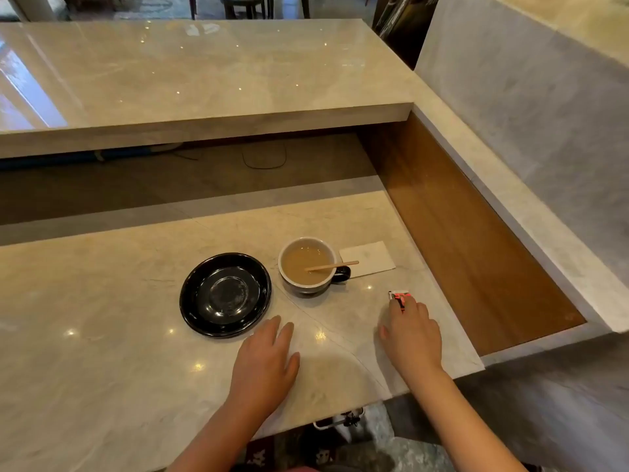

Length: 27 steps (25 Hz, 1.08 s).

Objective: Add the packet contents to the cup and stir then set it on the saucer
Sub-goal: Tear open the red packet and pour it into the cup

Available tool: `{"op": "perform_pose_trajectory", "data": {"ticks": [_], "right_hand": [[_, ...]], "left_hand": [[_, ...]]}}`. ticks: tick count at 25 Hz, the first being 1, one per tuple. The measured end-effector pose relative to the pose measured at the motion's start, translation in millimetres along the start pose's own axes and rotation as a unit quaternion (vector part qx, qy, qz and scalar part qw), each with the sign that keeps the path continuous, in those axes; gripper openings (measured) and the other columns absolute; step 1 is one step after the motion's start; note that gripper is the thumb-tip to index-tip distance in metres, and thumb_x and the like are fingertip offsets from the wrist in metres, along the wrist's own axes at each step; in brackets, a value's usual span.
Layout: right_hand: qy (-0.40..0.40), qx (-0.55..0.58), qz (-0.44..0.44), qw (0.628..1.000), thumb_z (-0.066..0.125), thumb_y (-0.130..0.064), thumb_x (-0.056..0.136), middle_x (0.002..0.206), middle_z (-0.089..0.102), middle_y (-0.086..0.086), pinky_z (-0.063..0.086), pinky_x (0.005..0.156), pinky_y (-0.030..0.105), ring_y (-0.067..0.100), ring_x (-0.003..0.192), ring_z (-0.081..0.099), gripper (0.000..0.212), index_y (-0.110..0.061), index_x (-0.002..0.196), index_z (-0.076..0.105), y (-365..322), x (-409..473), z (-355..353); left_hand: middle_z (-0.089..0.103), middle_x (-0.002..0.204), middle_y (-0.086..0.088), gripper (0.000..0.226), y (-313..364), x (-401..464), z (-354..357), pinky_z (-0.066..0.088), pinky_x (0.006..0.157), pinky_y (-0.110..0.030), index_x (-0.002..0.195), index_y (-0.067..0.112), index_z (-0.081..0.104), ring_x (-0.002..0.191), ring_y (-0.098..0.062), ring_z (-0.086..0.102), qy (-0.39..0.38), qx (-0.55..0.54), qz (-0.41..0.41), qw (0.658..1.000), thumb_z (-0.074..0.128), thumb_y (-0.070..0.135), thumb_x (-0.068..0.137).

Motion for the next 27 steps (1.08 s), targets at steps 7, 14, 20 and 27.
{"op": "perform_pose_trajectory", "data": {"ticks": [7, 14, 20, 27], "right_hand": [[0.044, 0.091, 0.034, 0.994, 0.058, -0.016, 0.087, 0.097, 0.062, 0.018, 0.043, 0.060, 0.034, 0.030, 0.091, 0.054, 0.021, 0.000, 0.100, 0.059, 16.6, 19.8, 4.2], [0.077, 0.099, 0.029, 0.992, 0.060, -0.003, 0.083, 0.088, 0.066, 0.016, 0.042, 0.053, 0.032, 0.029, 0.082, 0.057, 0.010, -0.001, 0.093, 0.062, 18.0, 14.5, 6.9], [0.170, 0.230, 0.082, 0.955, 0.066, -0.004, 0.078, 0.065, 0.060, 0.010, 0.030, 0.046, 0.023, 0.021, 0.060, 0.053, 0.010, -0.005, 0.071, 0.059, 40.4, -6.7, -5.6], [0.140, 0.567, 0.220, 0.781, 0.064, -0.002, 0.080, 0.068, 0.062, 0.000, 0.046, 0.060, 0.025, 0.009, 0.064, 0.058, 0.004, -0.002, 0.078, 0.061, 51.1, -23.1, -3.5]], "left_hand": [[0.043, 0.141, -0.013, 0.055, -8.9, -1.7, 18.6, 0.024, 0.103, -0.043, 0.134, 0.017, 0.048, 0.130, -0.027, 0.034, -0.003, 0.021, -0.001, 1.000, 0.037, 0.044, 0.088], [0.040, 0.144, -0.009, 0.054, -10.6, -2.7, 18.0, 0.018, 0.105, -0.040, 0.137, 0.020, 0.044, 0.134, -0.023, 0.028, 0.001, 0.000, -0.003, 1.000, 0.037, 0.044, 0.088], [0.040, 0.144, -0.009, 0.054, -11.7, -2.7, 19.4, 0.017, 0.105, -0.039, 0.136, 0.020, 0.046, 0.133, -0.023, 0.028, -0.001, 0.002, -0.001, 1.000, 0.038, 0.043, 0.088], [0.040, 0.144, -0.009, 0.055, -12.0, -2.5, 20.4, 0.018, 0.105, -0.040, 0.136, 0.018, 0.046, 0.133, -0.023, 0.029, -0.002, 0.014, 0.004, 1.000, 0.039, 0.043, 0.087]]}}
Point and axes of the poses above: each hand's wrist, its own x-axis towards the middle knuckle, its own z-axis out of the palm, y = z × x, the point moved 9 cm from there along x, towards the middle knuckle
